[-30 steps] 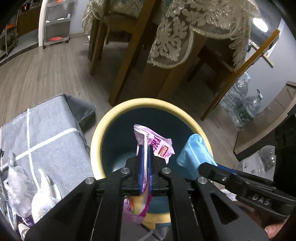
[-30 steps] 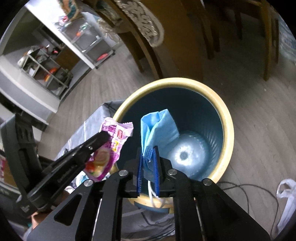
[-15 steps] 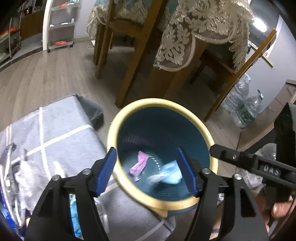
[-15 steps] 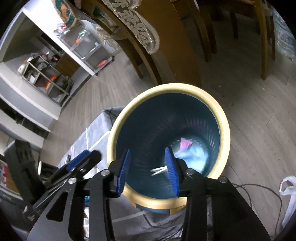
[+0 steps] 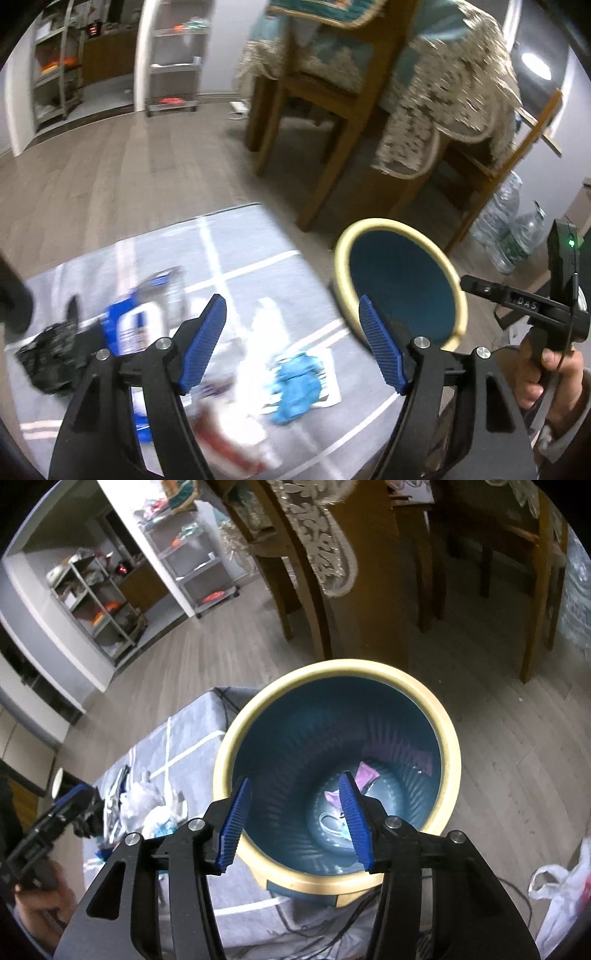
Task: Collect trash
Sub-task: 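Grasp the blue wet-wipe pack with the left tool while the right tool grasps the blue glove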
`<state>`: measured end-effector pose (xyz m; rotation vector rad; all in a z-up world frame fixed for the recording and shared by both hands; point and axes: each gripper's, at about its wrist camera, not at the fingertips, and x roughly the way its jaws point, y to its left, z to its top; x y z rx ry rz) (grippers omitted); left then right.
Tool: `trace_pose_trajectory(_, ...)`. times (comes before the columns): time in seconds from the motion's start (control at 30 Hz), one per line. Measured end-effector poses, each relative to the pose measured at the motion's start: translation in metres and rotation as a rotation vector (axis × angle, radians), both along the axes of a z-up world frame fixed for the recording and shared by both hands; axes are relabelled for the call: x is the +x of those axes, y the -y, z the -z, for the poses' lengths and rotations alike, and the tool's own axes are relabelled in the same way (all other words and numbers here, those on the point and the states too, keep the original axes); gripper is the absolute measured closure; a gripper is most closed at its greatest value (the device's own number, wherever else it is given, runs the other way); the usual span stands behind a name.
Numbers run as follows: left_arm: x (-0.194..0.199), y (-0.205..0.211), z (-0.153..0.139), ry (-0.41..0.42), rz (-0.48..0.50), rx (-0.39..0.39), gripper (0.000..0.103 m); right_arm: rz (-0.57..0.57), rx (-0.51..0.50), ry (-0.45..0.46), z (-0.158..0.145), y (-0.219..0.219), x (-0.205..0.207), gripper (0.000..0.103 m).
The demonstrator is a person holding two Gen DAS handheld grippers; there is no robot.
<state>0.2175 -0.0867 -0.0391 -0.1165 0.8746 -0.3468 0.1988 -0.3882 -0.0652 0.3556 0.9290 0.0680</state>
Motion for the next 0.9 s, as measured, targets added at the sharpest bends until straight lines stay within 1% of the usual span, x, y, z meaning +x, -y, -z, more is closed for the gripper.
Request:
trace_pose_trajectory(0.17,-0.012,-0.045,0.001,-0.012,-0.066,0.024,0.029,-0.034,-0.060,0.004,-0.005,-0.014,-0.005,0.047)
trace_pose_trajectory(0.27,-0.022,-0.070,0.009,-0.019,-0.110,0.047,0.029,-0.059,-0.098,0.003,-0.006,-0.026,-0.007,0.047)
trace_pose_trajectory(0.33,-0.027,-0.078,0.015,-0.024,-0.130,0.052,0.029,-0.076,-0.116,0.001,-0.007,-0.035,-0.009,0.047)
trace_pose_trajectory(0.4,-0.030,-0.082,0.026,-0.030,-0.141,0.058,0.029,-0.095,-0.112,-0.002,-0.005,-0.046,-0.012,0.047)
trace_pose_trajectory(0.5,-0.028,-0.075,0.040,-0.036,-0.132,0.067,0.031,-0.145,-0.116,-0.004,-0.001,-0.069,-0.017,0.047)
trace_pose_trajectory(0.57,-0.024,-0.067,0.048,-0.035,-0.123,0.089,0.035,-0.187,-0.116,-0.006,0.003,-0.086,-0.021,0.047)
trace_pose_trajectory(0.7,-0.015,-0.054,0.061,-0.049,-0.120,0.144,0.050,-0.260,-0.133,-0.016,0.011,-0.115,-0.026,0.047)
trace_pose_trajectory(0.8,-0.008,-0.055,0.066,-0.059,-0.147,0.155,0.052,-0.318,-0.172,-0.014,0.015,-0.134,-0.031,0.047)
trace_pose_trajectory(0.87,-0.007,-0.057,0.068,-0.066,-0.156,0.156,0.057,-0.342,-0.185,-0.014,0.016,-0.140,-0.032,0.047)
trace_pose_trajectory(0.9,-0.006,-0.060,0.069,-0.071,-0.164,0.154,0.063,-0.353,-0.185,-0.015,0.017,-0.144,-0.032,0.047)
